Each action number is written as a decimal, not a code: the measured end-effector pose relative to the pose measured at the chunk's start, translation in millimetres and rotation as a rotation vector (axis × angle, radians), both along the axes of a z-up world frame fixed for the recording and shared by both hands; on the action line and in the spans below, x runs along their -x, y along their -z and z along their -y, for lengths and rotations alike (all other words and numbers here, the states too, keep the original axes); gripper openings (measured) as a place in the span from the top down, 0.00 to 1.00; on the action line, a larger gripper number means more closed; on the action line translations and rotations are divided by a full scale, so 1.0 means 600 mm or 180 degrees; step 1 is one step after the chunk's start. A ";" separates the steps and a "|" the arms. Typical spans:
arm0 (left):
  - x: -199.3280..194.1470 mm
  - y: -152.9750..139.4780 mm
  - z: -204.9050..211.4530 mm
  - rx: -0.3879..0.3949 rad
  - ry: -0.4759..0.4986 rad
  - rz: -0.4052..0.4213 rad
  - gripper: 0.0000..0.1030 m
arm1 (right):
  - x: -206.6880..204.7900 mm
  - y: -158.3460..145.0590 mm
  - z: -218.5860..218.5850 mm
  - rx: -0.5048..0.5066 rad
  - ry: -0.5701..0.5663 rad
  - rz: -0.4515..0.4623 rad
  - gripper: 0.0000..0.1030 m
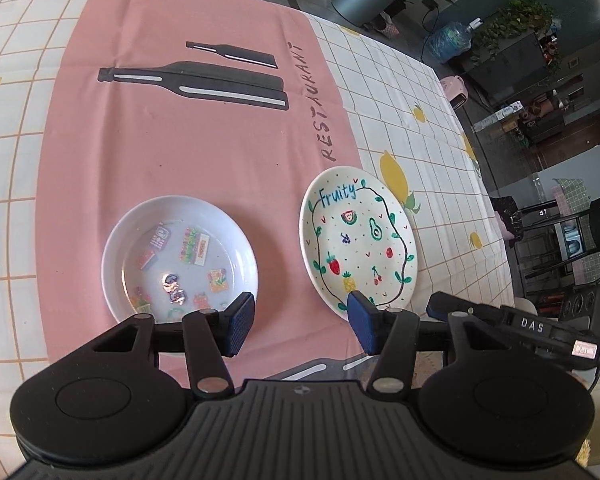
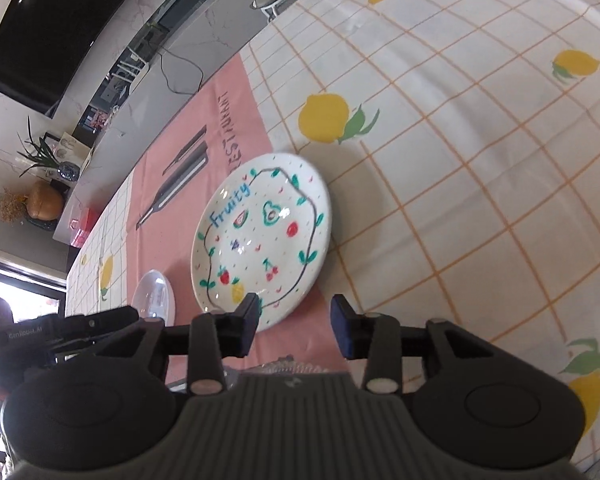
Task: Organize plates and bowls
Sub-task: 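Grasp the Fruity plate rim with both grippers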
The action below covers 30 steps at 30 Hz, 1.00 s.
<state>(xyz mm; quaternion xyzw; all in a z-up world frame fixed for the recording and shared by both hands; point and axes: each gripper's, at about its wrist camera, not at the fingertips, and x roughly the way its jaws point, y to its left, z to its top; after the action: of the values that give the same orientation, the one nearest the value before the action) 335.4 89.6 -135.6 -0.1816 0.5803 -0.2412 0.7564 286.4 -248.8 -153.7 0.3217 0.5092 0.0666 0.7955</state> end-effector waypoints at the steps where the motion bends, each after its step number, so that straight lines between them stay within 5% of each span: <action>1: -0.002 0.003 0.005 0.0030 0.0040 -0.0011 0.40 | -0.014 -0.003 0.011 0.0040 -0.0033 -0.0051 0.61; 4: -0.005 0.011 0.015 0.0146 0.0119 -0.0026 0.40 | -0.057 -0.018 0.043 0.0138 -0.0289 0.0029 0.58; 7: -0.009 0.025 0.020 0.0217 0.0092 -0.0174 0.58 | -0.102 -0.016 0.066 0.0267 -0.0448 0.0119 0.58; 9: -0.013 0.029 0.022 0.0231 0.0035 -0.0216 0.60 | -0.126 0.000 0.074 0.0285 -0.0480 0.0137 0.65; 13: -0.023 0.035 0.026 0.0130 -0.0133 -0.0228 0.61 | -0.145 0.043 0.086 -0.0047 -0.0511 0.0084 0.83; 22: -0.038 0.046 0.028 0.0208 -0.0525 -0.0468 0.62 | -0.151 0.072 0.096 -0.0569 -0.0545 0.0083 0.85; 30: -0.052 0.053 0.061 -0.0070 -0.0634 -0.0537 0.62 | -0.147 0.100 0.112 -0.0945 -0.0404 -0.0011 0.94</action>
<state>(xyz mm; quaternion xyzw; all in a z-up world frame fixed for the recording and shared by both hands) 366.5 53.0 -167.5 -0.2497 0.6236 -0.1424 0.7270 374.8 -316.2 -213.8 0.4030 0.5145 0.1907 0.7325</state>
